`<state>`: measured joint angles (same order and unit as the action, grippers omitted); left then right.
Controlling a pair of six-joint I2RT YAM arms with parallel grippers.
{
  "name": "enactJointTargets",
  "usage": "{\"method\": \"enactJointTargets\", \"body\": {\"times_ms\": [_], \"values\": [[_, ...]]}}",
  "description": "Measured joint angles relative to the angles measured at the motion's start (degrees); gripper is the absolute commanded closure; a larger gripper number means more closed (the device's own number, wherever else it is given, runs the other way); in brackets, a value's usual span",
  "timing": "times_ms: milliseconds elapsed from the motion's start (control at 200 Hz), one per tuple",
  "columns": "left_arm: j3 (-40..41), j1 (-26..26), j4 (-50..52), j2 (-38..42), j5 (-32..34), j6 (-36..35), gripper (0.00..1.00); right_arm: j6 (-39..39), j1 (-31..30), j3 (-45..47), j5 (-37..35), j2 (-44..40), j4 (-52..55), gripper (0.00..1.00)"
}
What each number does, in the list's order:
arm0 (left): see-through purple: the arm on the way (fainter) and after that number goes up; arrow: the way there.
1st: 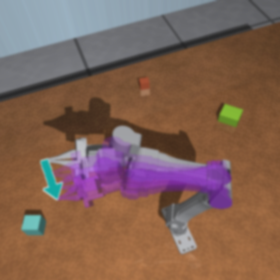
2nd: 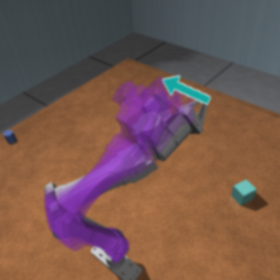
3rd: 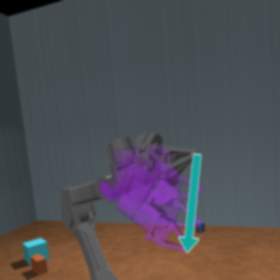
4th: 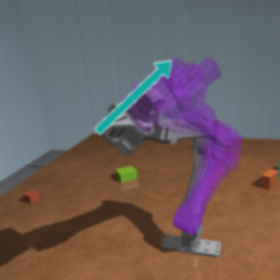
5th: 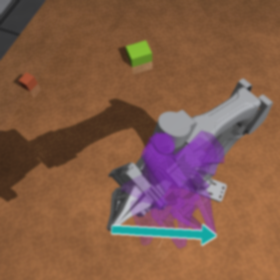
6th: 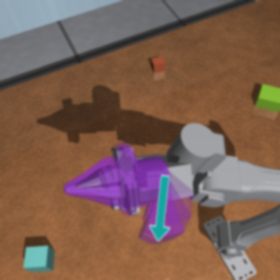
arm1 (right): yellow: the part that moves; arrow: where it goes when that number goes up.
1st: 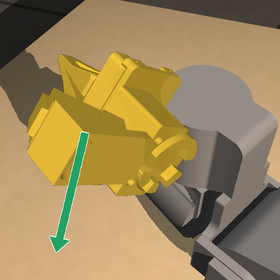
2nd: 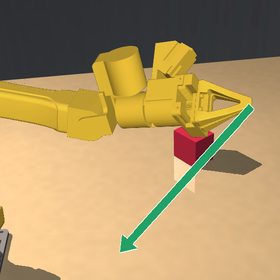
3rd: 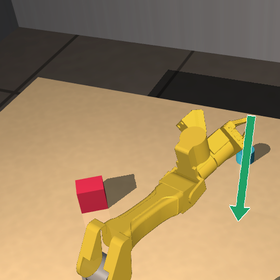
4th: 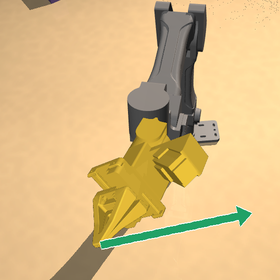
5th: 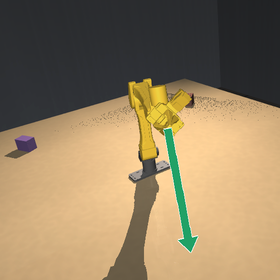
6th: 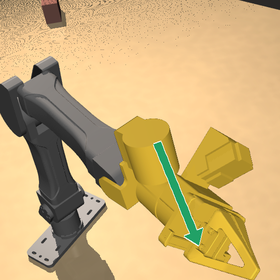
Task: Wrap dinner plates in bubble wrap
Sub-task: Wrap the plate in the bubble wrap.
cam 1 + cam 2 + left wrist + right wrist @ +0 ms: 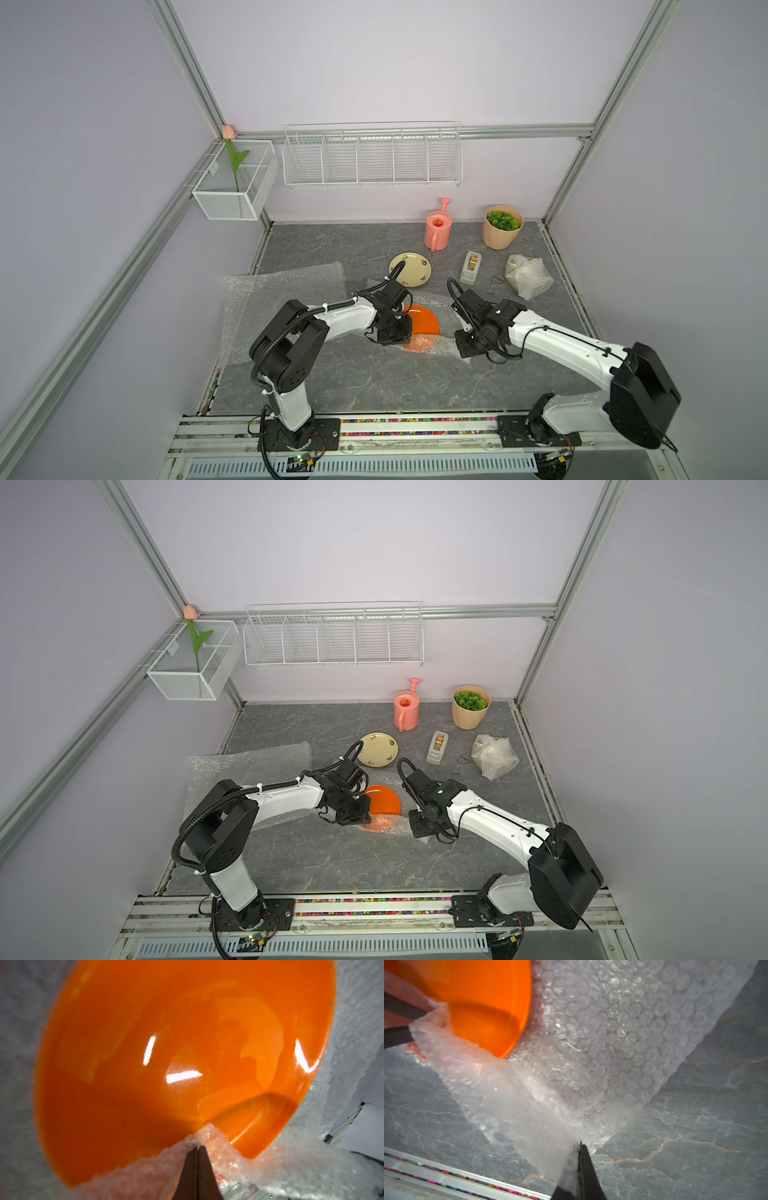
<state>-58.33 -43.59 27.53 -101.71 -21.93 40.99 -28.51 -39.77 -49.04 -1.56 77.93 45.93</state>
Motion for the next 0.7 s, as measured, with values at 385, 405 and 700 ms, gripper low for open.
{"method": "enactJointTargets", "body": {"times_ms": [385,405,700], "values": [[-5.4,0.15,4.92,-2.14,0.72,-1.9,0.93,0.39,12.68,4.42,9.7,7.54,-5.29,0.83],[-5.84,0.15,5.07,-2.27,0.72,-1.92,0.93,0.81,13.09,4.44,9.94,7.67,-5.38,0.77],[-8.66,0.24,6.56,-5.46,0.92,-2.75,0.94,-0.48,15.89,6.03,9.05,-0.63,-4.28,0.27]]}}
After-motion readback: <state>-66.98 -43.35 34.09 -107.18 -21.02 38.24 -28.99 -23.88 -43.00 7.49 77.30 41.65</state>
